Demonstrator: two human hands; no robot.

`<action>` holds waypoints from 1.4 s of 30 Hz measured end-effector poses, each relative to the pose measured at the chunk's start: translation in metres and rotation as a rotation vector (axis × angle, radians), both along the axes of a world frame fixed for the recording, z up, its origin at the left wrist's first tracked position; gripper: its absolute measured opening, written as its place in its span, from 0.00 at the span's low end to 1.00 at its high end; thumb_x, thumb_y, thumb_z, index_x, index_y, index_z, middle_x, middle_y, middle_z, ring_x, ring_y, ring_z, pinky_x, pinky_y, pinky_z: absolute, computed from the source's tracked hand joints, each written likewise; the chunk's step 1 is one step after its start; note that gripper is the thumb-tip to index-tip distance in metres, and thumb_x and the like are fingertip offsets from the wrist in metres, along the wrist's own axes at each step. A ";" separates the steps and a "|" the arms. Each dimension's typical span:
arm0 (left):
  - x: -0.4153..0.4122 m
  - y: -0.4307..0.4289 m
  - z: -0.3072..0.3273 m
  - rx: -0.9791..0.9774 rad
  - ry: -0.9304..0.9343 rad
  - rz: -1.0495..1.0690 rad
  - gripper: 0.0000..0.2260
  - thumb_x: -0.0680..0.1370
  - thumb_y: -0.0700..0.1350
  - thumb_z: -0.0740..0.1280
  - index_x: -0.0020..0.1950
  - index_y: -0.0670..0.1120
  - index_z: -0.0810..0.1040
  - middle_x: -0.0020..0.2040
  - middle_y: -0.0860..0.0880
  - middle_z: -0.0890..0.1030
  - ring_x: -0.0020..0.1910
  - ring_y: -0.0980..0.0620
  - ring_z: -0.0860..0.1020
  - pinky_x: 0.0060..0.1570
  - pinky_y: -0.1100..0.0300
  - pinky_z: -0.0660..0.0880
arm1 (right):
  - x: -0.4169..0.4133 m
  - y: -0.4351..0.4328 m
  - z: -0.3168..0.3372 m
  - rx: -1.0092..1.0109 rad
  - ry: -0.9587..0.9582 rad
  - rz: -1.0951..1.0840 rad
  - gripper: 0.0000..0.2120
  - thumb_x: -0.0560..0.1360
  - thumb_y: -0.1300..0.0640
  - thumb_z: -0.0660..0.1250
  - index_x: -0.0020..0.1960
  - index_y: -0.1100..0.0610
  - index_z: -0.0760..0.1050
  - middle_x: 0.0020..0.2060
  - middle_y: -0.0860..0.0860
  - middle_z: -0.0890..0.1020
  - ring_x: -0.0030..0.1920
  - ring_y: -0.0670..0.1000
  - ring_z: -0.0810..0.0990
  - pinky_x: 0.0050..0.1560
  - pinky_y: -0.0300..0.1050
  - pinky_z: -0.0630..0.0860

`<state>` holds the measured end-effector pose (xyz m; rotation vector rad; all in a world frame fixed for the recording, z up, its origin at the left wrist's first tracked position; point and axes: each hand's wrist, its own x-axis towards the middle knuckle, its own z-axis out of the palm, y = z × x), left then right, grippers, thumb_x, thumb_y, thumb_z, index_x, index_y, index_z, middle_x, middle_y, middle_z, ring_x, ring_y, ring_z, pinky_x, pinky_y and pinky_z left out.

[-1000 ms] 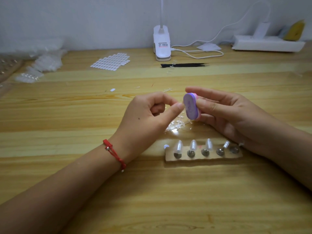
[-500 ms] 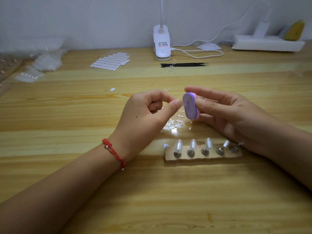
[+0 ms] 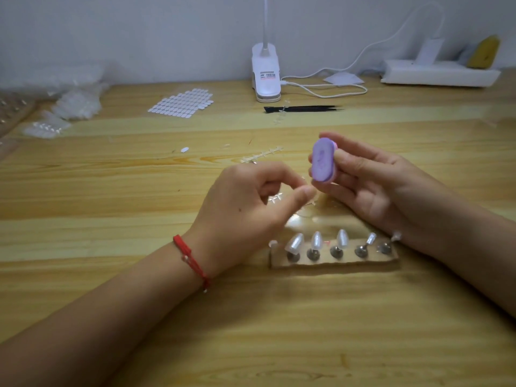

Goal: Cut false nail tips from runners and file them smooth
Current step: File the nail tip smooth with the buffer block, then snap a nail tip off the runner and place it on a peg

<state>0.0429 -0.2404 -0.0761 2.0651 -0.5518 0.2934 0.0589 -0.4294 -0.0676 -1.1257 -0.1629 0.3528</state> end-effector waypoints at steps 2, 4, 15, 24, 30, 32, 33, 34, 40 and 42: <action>0.003 0.002 0.004 -0.141 0.090 0.028 0.05 0.72 0.48 0.73 0.36 0.53 0.81 0.23 0.53 0.61 0.26 0.59 0.60 0.28 0.67 0.59 | 0.003 -0.002 0.000 0.073 0.074 -0.019 0.13 0.71 0.63 0.65 0.55 0.59 0.78 0.44 0.56 0.84 0.48 0.53 0.85 0.48 0.43 0.81; 0.004 0.003 0.008 -0.238 0.174 0.034 0.02 0.71 0.47 0.72 0.39 0.51 0.83 0.27 0.39 0.72 0.29 0.57 0.68 0.32 0.69 0.64 | 0.004 -0.002 0.001 0.109 0.126 -0.027 0.14 0.69 0.64 0.63 0.53 0.61 0.76 0.39 0.57 0.81 0.39 0.53 0.83 0.42 0.45 0.82; 0.003 0.003 0.010 -0.323 0.258 -0.128 0.08 0.75 0.40 0.66 0.50 0.40 0.82 0.21 0.63 0.72 0.23 0.67 0.71 0.27 0.79 0.64 | -0.004 0.004 -0.005 -0.387 -0.227 0.018 0.11 0.61 0.50 0.77 0.43 0.50 0.84 0.30 0.45 0.75 0.26 0.43 0.67 0.27 0.31 0.68; 0.003 0.003 0.005 -0.218 0.249 -0.122 0.10 0.69 0.53 0.71 0.42 0.47 0.84 0.31 0.34 0.74 0.32 0.52 0.70 0.36 0.63 0.67 | -0.005 0.004 -0.004 -0.416 -0.219 0.000 0.10 0.64 0.45 0.78 0.38 0.51 0.84 0.24 0.43 0.70 0.24 0.42 0.65 0.24 0.34 0.64; 0.002 0.003 0.012 0.067 -0.241 -0.014 0.10 0.72 0.50 0.73 0.51 0.49 0.81 0.35 0.56 0.67 0.24 0.56 0.64 0.30 0.67 0.60 | -0.003 0.001 -0.003 -0.401 -0.167 0.057 0.13 0.67 0.47 0.75 0.30 0.51 0.77 0.26 0.47 0.64 0.25 0.44 0.63 0.24 0.35 0.63; 0.001 0.004 0.015 0.092 -0.311 -0.001 0.09 0.73 0.50 0.73 0.50 0.49 0.82 0.37 0.55 0.68 0.25 0.56 0.64 0.30 0.66 0.61 | -0.005 0.001 -0.001 -0.354 -0.137 0.083 0.14 0.69 0.51 0.75 0.29 0.51 0.75 0.27 0.47 0.63 0.25 0.43 0.61 0.24 0.33 0.64; 0.000 0.004 0.016 0.092 -0.320 0.004 0.09 0.72 0.51 0.73 0.50 0.49 0.82 0.37 0.54 0.68 0.25 0.56 0.64 0.30 0.66 0.61 | -0.005 0.001 0.000 -0.347 -0.130 0.091 0.13 0.69 0.51 0.74 0.30 0.51 0.74 0.27 0.47 0.63 0.26 0.43 0.61 0.24 0.32 0.64; -0.001 0.003 0.017 0.090 -0.323 0.009 0.09 0.72 0.51 0.73 0.49 0.49 0.82 0.37 0.54 0.68 0.25 0.57 0.64 0.30 0.65 0.61 | -0.006 0.002 0.001 -0.334 -0.121 0.092 0.13 0.69 0.52 0.73 0.31 0.52 0.74 0.27 0.47 0.63 0.26 0.43 0.61 0.24 0.32 0.64; -0.014 -0.006 0.026 -0.010 -0.239 -0.070 0.11 0.70 0.51 0.74 0.49 0.49 0.82 0.38 0.51 0.70 0.31 0.55 0.68 0.34 0.70 0.64 | -0.003 -0.002 0.008 -0.057 0.068 -0.029 0.04 0.68 0.53 0.71 0.36 0.51 0.83 0.27 0.45 0.62 0.24 0.42 0.58 0.22 0.32 0.56; -0.023 -0.016 0.025 0.034 -0.199 -0.150 0.11 0.70 0.52 0.73 0.49 0.50 0.82 0.41 0.51 0.72 0.37 0.56 0.71 0.39 0.71 0.65 | -0.004 -0.003 0.009 -0.048 0.081 -0.039 0.03 0.66 0.53 0.72 0.38 0.51 0.84 0.28 0.45 0.62 0.25 0.42 0.57 0.24 0.32 0.55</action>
